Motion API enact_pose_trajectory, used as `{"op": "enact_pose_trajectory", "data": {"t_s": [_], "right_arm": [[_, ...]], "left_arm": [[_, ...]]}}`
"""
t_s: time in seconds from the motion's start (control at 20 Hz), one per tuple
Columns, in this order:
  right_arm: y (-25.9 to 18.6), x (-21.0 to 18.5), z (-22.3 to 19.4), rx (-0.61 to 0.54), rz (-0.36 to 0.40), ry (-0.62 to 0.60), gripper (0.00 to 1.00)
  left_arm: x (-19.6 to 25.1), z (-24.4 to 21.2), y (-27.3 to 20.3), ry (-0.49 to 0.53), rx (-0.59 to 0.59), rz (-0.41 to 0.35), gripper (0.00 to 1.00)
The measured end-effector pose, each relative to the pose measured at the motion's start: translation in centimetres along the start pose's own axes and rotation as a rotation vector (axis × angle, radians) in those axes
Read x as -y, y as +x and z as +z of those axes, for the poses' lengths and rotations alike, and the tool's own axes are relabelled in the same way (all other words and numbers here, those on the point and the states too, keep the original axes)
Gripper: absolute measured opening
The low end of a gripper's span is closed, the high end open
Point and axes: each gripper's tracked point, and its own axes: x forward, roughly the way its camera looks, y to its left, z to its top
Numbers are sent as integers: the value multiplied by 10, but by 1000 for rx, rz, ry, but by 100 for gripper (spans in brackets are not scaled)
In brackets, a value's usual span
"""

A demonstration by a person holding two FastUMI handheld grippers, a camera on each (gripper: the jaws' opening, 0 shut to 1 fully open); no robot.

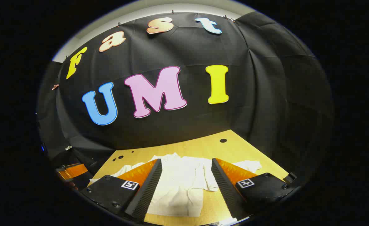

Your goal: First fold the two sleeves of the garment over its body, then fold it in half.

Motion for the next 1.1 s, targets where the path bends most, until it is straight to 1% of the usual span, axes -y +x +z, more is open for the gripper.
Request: {"op": "enact_pose_trajectory", "data": {"t_s": [0.25,0.3,0.4,0.7,0.75,0.9,0.95,1.0,1.1], "right_arm": [[6,13,-1,-17,6,6,97],[7,15,-2,-23,7,12,97],[8,18,-1,-24,5,9,97],[16,26,-7,-39,9,5,97],[19,35,-6,-43,-5,11,97],[39,84,-19,-85,-84,39,97],[48,117,-29,-123,-133,57,97],[55,134,-37,-142,-165,60,97],[78,185,-64,-220,-243,90,97]], "left_arm": [[9,-3,8,16,-14,21,93],[10,-5,11,30,-21,37,93],[11,-9,12,48,-33,46,93],[20,-16,17,64,-55,45,93],[23,-15,18,65,-57,45,93],[34,-18,25,72,-68,46,93],[41,-18,28,80,-68,41,93],[44,-17,29,84,-67,40,93],[53,-21,34,98,-83,36,93]]}}
